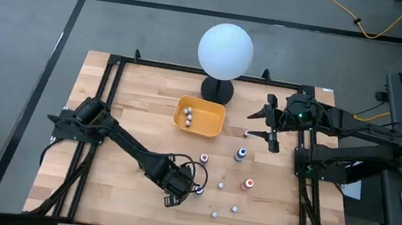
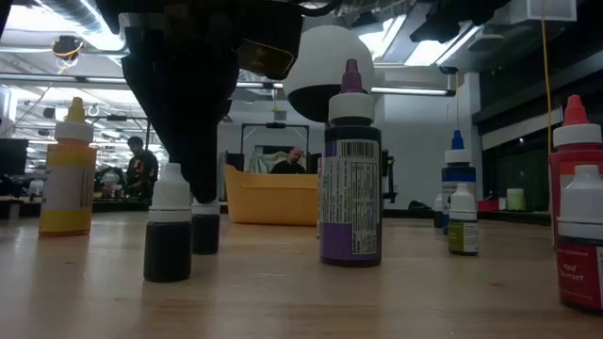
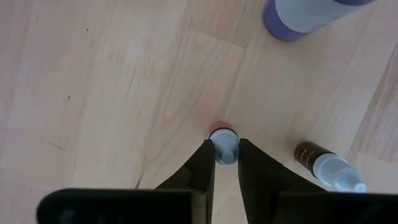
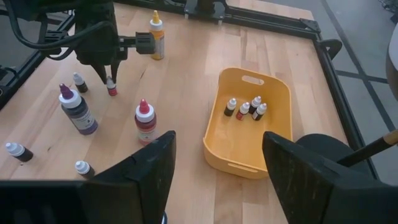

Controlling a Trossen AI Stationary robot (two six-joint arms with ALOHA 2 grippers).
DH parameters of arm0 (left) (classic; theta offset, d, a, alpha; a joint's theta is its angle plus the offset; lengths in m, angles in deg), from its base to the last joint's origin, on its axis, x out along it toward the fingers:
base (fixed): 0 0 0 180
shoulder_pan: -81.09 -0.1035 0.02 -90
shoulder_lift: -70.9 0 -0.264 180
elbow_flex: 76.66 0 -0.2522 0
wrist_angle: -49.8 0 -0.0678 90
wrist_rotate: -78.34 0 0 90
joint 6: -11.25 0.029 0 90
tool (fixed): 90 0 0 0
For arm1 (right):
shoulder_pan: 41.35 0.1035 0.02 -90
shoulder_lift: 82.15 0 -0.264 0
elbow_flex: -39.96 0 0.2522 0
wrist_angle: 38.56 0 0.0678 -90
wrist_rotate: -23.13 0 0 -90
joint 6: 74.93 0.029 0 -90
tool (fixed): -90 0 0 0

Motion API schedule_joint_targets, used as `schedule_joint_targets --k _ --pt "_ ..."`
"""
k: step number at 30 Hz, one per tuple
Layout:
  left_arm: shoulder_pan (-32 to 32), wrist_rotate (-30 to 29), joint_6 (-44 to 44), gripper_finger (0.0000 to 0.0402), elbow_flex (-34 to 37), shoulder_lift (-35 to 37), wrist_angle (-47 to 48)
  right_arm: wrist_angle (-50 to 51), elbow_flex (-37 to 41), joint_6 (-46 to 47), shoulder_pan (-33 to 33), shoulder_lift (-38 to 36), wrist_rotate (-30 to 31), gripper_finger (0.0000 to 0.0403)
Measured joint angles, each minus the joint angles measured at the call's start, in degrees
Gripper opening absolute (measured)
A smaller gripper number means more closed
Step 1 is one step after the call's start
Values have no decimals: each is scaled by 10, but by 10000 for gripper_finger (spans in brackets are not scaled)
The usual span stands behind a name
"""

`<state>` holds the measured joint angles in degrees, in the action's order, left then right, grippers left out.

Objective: Pick & Place food coloring
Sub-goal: Put the left small red food coloring bottle into the yellow bin

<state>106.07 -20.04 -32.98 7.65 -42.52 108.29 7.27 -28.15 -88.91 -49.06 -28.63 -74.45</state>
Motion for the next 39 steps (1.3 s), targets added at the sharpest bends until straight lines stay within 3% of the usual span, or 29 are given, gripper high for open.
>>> schedule_joint_targets --k 9,15,21,32,39 --pt "-12 -10 -47 42 -33 44 27 0 0 0 0 0 0 241" --pt "-45 -56 -175 44 -88 130 146 0 0 0 0 0 0 241" --pt "-83 -90 -281 41 -91 203 228 -4 0 -6 0 0 0 241" --pt "-176 -62 -241 43 -91 217 226 -6 0 -32 0 0 0 241" --pt "-261 -50 -110 42 -85 208 215 -5 0 -31 0 0 0 241"
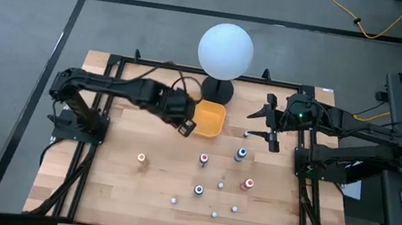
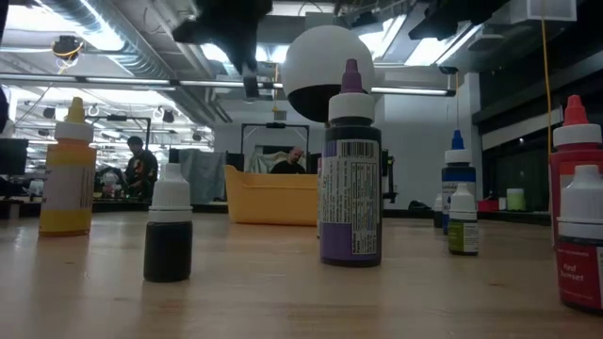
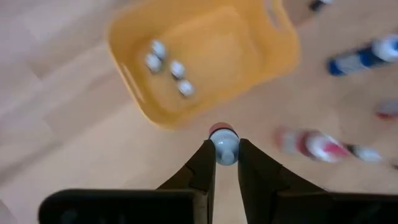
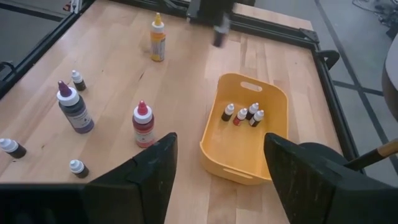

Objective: Pick & Place food coloring
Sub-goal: Put the left small red food coloring bottle into the yellow bin

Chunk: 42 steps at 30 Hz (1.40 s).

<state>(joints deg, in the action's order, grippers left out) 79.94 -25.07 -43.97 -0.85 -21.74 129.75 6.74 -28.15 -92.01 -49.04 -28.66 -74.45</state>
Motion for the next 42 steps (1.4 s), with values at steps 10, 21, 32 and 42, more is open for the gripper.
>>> schedule_joint_targets --k 10,21,32,42 --pt "-90 62 140 42 205 1 -261 3 0 3 0 0 0 241" --pt "-134 74 194 44 265 0 -296 0 0 3 0 0 35 241" --pt "-133 100 201 45 265 -41 -317 -9 3 4 0 0 36 241" --pt "-139 88 211 46 265 -50 -320 -9 3 5 0 2 36 241"
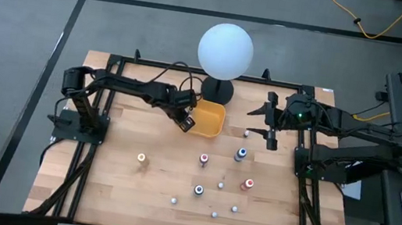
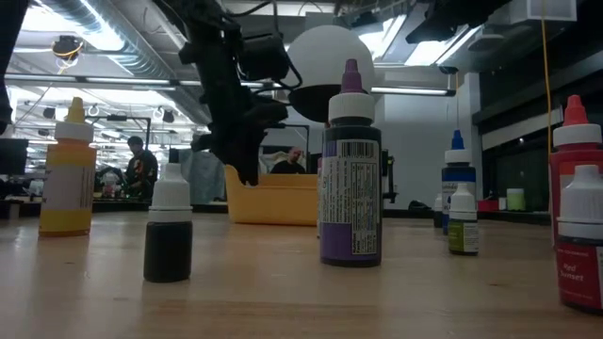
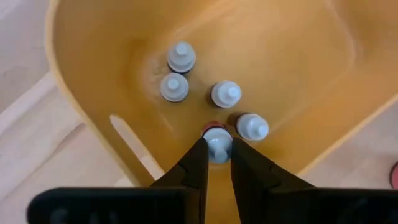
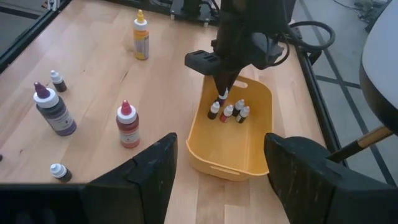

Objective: Pick & Place food coloring
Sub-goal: Put the left small red food coloring bottle into the yellow bin

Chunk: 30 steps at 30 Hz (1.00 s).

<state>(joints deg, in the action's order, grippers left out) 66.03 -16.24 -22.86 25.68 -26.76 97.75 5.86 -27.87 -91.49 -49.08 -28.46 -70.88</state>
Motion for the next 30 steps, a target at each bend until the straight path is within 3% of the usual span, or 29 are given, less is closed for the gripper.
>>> schedule_joint_targets --k 20,30 --pt "-12 7 19 50 -1 -28 2 1 1 0 0 0 -1 241" --pt "-12 -7 10 92 -1 -28 3 1 1 0 0 0 -1 241"
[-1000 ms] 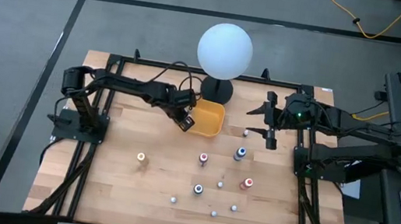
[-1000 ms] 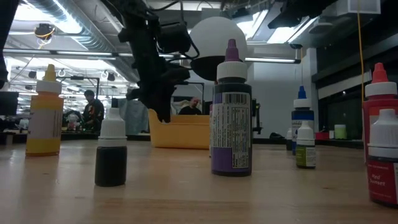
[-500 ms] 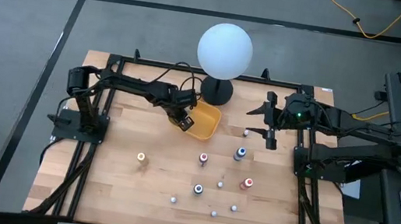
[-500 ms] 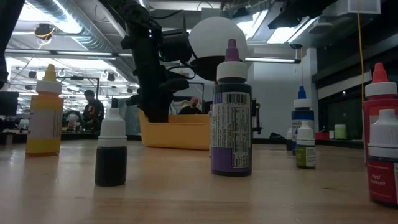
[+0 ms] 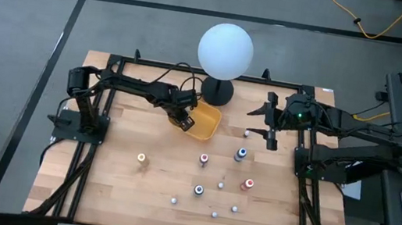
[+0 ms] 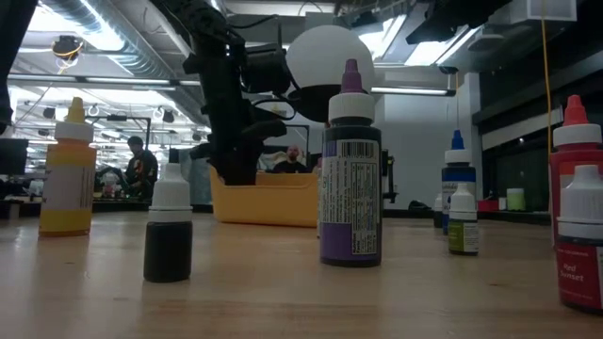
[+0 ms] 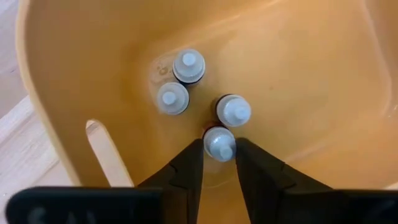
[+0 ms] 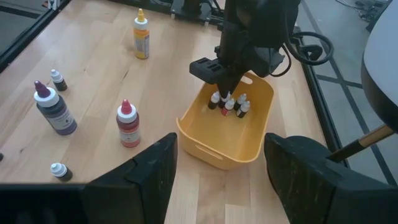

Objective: Pick & Place food coloring
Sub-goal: Put the left small red food coloring bottle into the yellow bin, then put the small black food coloring bottle into the yellow bin

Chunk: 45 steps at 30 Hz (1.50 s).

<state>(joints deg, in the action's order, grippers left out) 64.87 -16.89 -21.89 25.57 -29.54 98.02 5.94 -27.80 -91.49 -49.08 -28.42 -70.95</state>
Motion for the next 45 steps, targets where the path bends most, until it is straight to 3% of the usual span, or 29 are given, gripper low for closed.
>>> schedule_joint_targets --k 7,18,24,31,36,40,45 --pt "1 2 -7 107 -7 4 8 0 0 0 0 0 0 241" --pt "44 -26 7 108 -144 13 172 3 0 8 0 0 0 241" --pt "140 -26 -72 100 -196 49 191 8 0 10 0 0 -1 241" --pt "309 -32 -219 95 -216 43 151 9 0 -16 0 0 -1 241" --pt "417 -105 -348 95 -215 20 98 9 0 -21 0 0 -1 241" --pt "473 -143 -426 95 -215 -5 90 7 0 -21 0 1 -1 241" --pt "504 -125 -440 96 -215 -42 89 4 0 -20 0 1 -1 241"
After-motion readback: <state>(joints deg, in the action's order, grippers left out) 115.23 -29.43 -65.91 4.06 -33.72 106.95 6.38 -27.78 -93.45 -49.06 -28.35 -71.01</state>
